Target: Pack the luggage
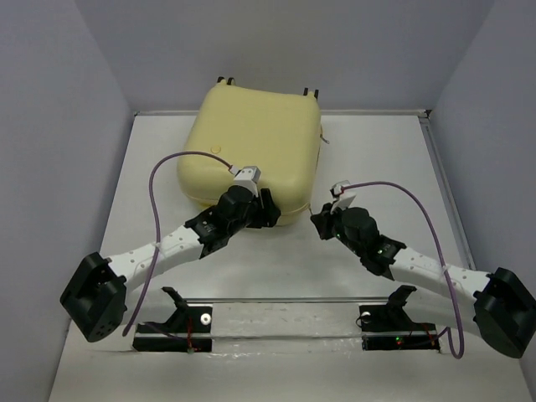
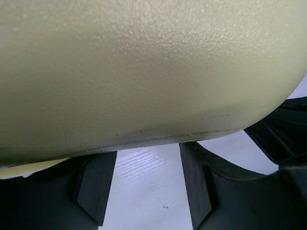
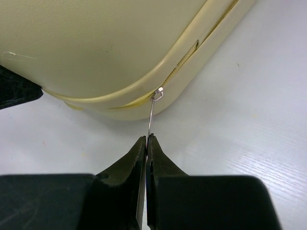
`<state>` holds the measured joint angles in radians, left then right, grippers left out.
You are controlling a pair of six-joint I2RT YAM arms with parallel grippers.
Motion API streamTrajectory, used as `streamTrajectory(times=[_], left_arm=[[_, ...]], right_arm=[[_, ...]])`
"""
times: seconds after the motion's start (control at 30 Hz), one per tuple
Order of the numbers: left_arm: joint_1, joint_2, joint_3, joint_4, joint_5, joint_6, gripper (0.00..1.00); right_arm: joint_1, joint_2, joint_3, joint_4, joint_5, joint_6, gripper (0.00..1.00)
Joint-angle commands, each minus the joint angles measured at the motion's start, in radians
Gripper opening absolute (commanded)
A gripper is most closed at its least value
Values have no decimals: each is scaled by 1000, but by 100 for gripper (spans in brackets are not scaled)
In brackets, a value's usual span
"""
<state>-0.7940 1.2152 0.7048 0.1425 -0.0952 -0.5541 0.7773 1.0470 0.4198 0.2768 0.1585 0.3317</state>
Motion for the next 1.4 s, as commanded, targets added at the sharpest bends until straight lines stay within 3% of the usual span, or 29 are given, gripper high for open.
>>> streamTrajectory(times=[0.0,0.2,0.37,0.6,0.67,0.77,0.8,0.87,1.13,1.37], left_arm=[[73,-66,122,212,-159,23,68],[122,-158,140,131,-176,19,70],[108,-201,76,114,-46,5,71],[-71,-203,-134,132,-27,-49,63],[-115,-201,-157,160,-41,-59,62],[-134,-174,-172,184,-54,-69,62],[-142,-155,-171,192,-55,-67,61],[-145,-132,-171,224,-64,-60,61],[-145,-20,-104,272,-87,-10,61],[-143,43,-71,295,-95,0,61]], right_arm=[[80,5,-3,-248,-108,61,7],[80,16,17,-243,-105,67,7],[80,44,27,-234,-93,66,7],[39,16,45,-202,3,43,8],[-96,16,54,-160,-52,-5,11],[-264,21,17,51,-265,-55,27],[-285,45,14,137,-342,-77,40],[-311,83,8,223,-384,-121,52],[-322,258,53,381,-540,-177,52],[-331,315,100,383,-435,-229,52]])
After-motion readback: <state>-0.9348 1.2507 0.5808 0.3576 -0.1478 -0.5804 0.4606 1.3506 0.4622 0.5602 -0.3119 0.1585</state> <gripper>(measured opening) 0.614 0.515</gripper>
